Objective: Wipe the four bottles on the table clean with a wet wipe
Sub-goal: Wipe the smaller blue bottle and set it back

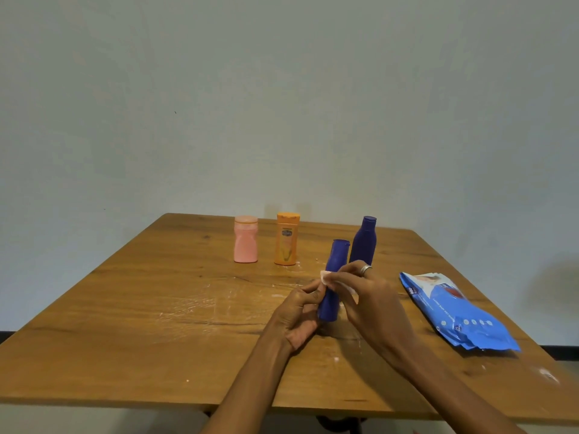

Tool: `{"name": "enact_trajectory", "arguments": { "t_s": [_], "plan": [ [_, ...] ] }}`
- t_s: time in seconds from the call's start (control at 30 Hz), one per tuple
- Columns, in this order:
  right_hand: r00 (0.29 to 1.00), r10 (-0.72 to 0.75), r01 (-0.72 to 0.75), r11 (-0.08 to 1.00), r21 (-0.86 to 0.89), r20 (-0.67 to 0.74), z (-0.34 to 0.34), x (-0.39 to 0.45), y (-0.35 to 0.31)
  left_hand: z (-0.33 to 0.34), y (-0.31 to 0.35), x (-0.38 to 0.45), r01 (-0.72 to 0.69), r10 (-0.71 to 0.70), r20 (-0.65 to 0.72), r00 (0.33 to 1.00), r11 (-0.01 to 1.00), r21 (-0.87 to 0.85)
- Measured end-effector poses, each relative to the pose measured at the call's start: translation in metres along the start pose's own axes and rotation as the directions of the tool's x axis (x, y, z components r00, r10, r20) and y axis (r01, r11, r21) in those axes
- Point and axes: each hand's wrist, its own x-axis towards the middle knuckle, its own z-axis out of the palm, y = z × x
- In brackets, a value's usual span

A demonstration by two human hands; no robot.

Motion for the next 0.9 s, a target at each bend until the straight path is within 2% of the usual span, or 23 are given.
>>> {"name": "enact_trajectory", "arguments": {
  "t_s": [0.27, 0.47, 0.6, 0.67, 0.77, 0.9],
  "plan": [
    [0.961, 0.143, -0.144, 0.989, 0.014, -0.238, -0.014, 0.041, 0.005, -0.001, 0.0, 0.005, 0.023, -0.02, -0.035, 0.999, 0.996, 0.09],
    [0.985, 0.116, -0.106, 0.991, 0.08, -0.125, 0.0, 0.018, 0.004, -0.003, -0.001, 0.004, 0.027, -0.024, -0.044, 0.999, 0.997, 0.069],
    [0.995, 0.096, -0.091, 0.98, 0.177, -0.02, 0.005, -0.006, -0.003, -0.006, -0.001, 0.005, 0.008, -0.009, -0.057, 0.998, 1.0, -0.014],
    [0.997, 0.07, -0.071, 0.984, 0.161, 0.015, 0.007, -0.018, -0.005, -0.007, -0.002, 0.006, 0.014, -0.018, -0.068, 0.998, 0.999, -0.048],
    [0.998, 0.068, -0.067, 0.988, 0.136, 0.001, 0.005, -0.02, -0.001, -0.002, -0.001, 0.006, 0.006, -0.012, -0.1, 0.995, 0.998, -0.063],
    [0.992, 0.078, -0.069, 0.993, 0.092, -0.103, 0.004, 0.0, 0.002, 0.002, 0.0, 0.004, -0.007, -0.003, -0.132, 0.991, 0.997, -0.073]
  ]
}}
